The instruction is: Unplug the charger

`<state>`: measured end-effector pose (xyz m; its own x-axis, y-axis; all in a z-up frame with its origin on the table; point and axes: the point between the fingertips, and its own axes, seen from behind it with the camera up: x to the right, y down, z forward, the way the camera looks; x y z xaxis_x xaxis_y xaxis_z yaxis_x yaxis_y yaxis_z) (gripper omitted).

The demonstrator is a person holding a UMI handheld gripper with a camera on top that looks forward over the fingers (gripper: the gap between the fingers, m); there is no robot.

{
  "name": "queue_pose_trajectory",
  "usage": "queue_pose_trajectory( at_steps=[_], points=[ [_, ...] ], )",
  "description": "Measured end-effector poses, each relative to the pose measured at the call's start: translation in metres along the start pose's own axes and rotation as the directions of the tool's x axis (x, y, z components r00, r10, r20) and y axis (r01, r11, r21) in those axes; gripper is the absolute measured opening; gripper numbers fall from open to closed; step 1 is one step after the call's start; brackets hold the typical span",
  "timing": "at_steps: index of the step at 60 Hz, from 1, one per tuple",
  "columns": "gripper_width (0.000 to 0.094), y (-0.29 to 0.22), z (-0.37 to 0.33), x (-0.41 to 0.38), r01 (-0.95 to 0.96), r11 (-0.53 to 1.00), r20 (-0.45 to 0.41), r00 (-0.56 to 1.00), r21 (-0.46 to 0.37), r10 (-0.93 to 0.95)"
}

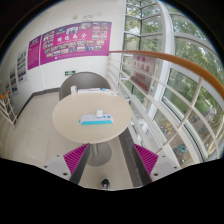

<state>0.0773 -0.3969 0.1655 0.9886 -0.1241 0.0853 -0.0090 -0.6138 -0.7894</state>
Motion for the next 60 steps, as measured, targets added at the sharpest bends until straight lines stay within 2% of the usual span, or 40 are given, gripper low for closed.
queue_pose_trajectory(
  at_steps=[7, 11, 21, 26, 32, 34, 37, 39, 44, 50, 54, 57, 60],
  points=[
    [0.0859, -0.031, 0.06, -0.038, 0.007, 0.999, 0.072, 0.997, 0.044, -0.01],
    [0.0861, -0.051, 0.125, -0.047, -0.004, 0.997, 0.1, 0.995, 0.076, -0.004],
    [0.0841, -0.098, 0.237, -0.063, -0.012, 0.988, 0.116, 0.993, 0.151, -0.006],
    [0.0802, -0.1, 0.278, -0.07, -0.007, 0.989, 0.122, 0.992, 0.147, -0.011],
    [0.0676, -0.088, 0.318, -0.077, 0.011, 0.994, 0.136, 0.99, 0.111, -0.026],
    [0.0579, -0.085, 0.325, -0.08, 0.014, 0.994, 0.142, 0.989, 0.105, -0.029],
    [0.0387, -0.079, 0.335, -0.082, 0.013, 0.995, 0.144, 0.989, 0.094, -0.027],
    [0.0277, -0.084, 0.335, -0.08, 0.005, 0.993, 0.135, 0.991, 0.115, -0.021],
    [0.0236, -0.086, 0.338, -0.082, -0.007, 0.993, 0.151, 0.988, 0.117, -0.011],
    [0.0127, -0.085, 0.338, -0.084, -0.005, 0.994, 0.165, 0.986, 0.105, -0.012],
    [0.011, -0.088, 0.339, -0.082, -0.019, 0.996, 0.174, 0.985, 0.087, 0.004],
    [0.0107, -0.114, 0.326, -0.081, -0.022, 0.987, 0.18, 0.984, 0.159, -0.007],
    [0.0107, -0.167, 0.301, -0.083, 0.015, 0.955, 0.174, 0.982, 0.297, -0.07]
  ],
)
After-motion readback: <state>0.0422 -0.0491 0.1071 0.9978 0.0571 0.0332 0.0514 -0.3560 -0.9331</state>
